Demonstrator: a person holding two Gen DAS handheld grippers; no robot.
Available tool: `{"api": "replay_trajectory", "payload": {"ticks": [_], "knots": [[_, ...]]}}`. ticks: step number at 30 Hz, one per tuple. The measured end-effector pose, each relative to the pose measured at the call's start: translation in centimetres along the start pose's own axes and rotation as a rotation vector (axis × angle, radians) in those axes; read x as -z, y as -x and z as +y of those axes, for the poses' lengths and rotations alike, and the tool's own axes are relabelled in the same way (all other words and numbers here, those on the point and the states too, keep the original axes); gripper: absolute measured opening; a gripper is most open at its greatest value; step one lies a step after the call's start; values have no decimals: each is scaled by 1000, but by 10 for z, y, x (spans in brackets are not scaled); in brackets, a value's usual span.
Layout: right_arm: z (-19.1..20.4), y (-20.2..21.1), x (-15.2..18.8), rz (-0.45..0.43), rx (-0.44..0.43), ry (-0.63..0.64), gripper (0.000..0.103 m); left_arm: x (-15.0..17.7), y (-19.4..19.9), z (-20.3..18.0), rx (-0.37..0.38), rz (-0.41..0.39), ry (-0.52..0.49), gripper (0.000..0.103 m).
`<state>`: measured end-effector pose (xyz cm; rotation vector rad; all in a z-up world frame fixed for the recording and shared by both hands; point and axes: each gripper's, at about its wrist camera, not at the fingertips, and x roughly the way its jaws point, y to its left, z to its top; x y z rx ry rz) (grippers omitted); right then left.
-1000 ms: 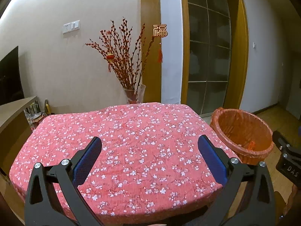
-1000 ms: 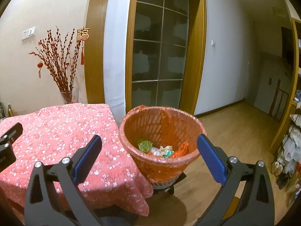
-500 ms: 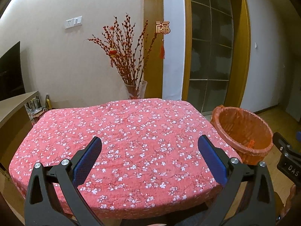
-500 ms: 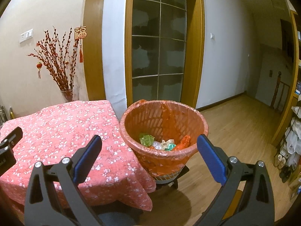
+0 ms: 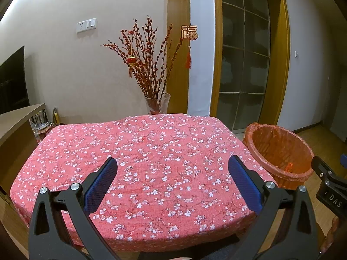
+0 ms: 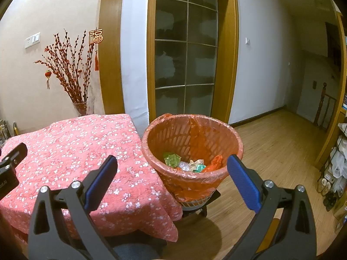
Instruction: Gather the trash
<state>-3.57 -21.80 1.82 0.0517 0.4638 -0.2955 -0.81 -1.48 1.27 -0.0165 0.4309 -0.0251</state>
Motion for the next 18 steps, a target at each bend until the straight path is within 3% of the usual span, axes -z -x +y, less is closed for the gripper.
{"api": "replay_trajectory", "payload": {"ticks": [18], "knots": [[2, -2, 1, 8, -7, 0, 99, -1, -3, 1, 3, 9, 9, 101]]}}
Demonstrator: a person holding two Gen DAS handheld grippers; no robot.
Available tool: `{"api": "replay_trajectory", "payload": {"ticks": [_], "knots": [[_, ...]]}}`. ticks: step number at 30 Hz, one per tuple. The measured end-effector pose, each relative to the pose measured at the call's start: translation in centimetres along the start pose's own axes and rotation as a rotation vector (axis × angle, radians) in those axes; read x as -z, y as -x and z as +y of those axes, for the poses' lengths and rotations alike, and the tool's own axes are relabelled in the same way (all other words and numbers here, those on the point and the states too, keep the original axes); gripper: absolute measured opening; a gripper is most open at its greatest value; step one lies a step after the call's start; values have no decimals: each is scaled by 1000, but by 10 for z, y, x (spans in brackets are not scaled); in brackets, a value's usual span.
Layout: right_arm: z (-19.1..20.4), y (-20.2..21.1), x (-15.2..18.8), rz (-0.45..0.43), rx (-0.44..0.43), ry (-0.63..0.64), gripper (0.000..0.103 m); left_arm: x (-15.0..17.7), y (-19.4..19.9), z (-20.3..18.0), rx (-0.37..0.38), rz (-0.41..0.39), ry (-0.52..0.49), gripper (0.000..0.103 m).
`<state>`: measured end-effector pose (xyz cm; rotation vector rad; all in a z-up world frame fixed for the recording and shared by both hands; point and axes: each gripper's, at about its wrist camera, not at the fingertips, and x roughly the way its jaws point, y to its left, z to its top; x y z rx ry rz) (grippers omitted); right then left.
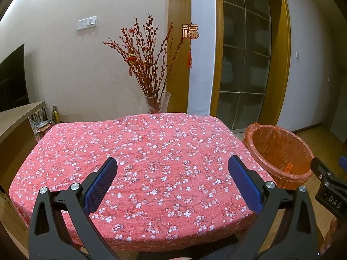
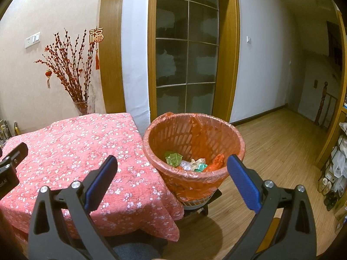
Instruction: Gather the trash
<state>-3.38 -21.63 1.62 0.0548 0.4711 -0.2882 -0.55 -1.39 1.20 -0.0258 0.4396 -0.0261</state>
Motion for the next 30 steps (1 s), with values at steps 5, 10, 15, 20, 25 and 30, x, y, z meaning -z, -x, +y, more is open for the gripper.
{"api": "replay_trajectory", "payload": {"ticks": [5, 10, 15, 20, 25, 30], "knots": [[1, 0, 0, 2, -1, 1, 99, 1, -2, 1, 2, 5, 3, 101], [0, 0, 0, 3, -2, 0, 99, 1, -2, 2, 3, 6, 3, 101], [-1, -1, 1, 5, -3, -1, 99, 1, -2, 1, 4, 8, 3, 101], [-4, -4, 1, 9, -3, -4, 99, 2, -2, 0, 4, 12, 3, 101], [-5, -5, 1, 10, -4, -5, 99, 3, -3, 0, 5, 13, 3, 101], [-6, -5, 1, 11, -4, -6, 99, 3, -3, -1, 4, 14, 2, 101]]}}
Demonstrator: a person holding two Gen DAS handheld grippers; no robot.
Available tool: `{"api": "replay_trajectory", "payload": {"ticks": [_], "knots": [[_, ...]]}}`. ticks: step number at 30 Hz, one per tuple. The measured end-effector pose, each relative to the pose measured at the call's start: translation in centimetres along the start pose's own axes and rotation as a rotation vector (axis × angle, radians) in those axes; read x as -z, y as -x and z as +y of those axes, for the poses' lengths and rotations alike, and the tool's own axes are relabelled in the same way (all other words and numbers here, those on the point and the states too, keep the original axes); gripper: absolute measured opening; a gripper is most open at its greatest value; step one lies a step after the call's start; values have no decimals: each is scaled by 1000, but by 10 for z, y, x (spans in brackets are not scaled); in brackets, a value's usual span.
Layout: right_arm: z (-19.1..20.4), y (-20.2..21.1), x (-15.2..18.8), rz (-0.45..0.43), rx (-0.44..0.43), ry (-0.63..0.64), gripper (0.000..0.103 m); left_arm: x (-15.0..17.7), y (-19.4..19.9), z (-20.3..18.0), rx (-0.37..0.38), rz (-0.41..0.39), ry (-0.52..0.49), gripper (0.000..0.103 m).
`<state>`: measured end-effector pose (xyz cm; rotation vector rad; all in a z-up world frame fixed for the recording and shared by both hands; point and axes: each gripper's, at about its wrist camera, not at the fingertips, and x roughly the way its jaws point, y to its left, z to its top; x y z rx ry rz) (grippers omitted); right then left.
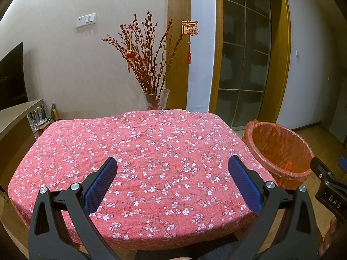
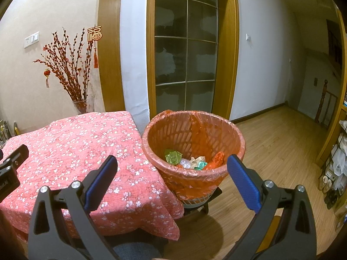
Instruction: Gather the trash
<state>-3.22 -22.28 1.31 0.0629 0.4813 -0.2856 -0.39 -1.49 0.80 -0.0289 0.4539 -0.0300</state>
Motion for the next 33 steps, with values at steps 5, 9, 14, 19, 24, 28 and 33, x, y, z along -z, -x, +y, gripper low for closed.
{"api": "replay_trajectory", "payload": {"ticks": [5, 9, 14, 19, 24, 28, 33], "knots": [[-2, -1, 1, 4, -1, -3, 99, 0, 0, 0, 0, 1, -1, 101], [-2, -1, 1, 4, -2, -3, 99, 0, 0, 0, 0, 1, -1, 101], [-2, -2, 1, 6, -2, -4, 99, 2, 0, -1, 3, 3, -4, 101], [-2, -2, 2, 7, -3, -5, 99, 3, 0, -2, 5, 6, -6, 101], [-2, -2, 2, 8, -3, -6, 99, 3, 0, -2, 5, 7, -6, 101], [-2, -2, 2, 7, -3, -5, 99, 3, 0, -2, 4, 6, -6, 101], [-2, -2, 1, 8, -3, -6, 99, 3, 0, -2, 5, 7, -6, 101]]}}
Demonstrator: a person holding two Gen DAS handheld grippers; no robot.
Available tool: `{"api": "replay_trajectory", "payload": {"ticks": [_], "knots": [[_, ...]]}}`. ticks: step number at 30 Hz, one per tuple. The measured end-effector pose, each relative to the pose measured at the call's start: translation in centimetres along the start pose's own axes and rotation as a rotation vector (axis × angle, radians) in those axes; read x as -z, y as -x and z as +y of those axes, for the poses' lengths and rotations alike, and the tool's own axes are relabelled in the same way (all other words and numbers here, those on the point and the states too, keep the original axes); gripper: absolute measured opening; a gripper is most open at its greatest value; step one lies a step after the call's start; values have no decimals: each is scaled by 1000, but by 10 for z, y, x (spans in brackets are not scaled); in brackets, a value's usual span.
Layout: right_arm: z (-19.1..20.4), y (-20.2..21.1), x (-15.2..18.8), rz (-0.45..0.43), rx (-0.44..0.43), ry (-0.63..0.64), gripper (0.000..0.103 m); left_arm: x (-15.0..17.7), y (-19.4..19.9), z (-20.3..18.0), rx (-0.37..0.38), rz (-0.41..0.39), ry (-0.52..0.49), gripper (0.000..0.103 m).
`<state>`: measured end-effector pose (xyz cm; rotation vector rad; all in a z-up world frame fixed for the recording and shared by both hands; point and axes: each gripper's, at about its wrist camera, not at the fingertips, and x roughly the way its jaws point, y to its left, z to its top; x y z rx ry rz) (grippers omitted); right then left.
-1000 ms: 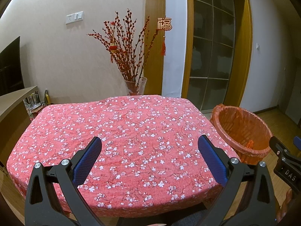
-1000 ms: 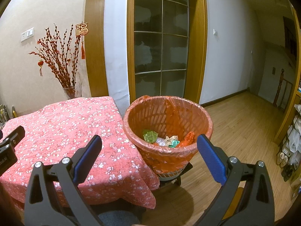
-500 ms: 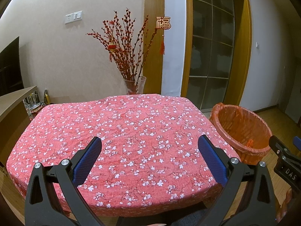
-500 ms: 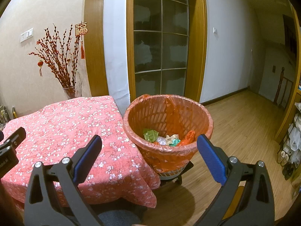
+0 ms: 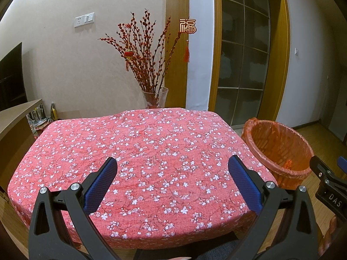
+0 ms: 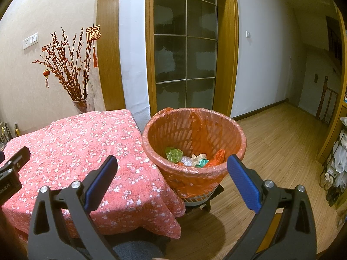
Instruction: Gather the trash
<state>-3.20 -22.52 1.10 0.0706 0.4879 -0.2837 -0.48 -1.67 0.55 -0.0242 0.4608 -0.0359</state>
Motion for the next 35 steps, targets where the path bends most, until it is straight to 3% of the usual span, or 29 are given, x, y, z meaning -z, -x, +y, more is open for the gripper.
{"api": "replay_trajectory", "payload": {"ticks": [35], "knots": [[8, 3, 7, 11, -3, -5, 99, -1, -4, 6, 7, 19, 6, 101]]}}
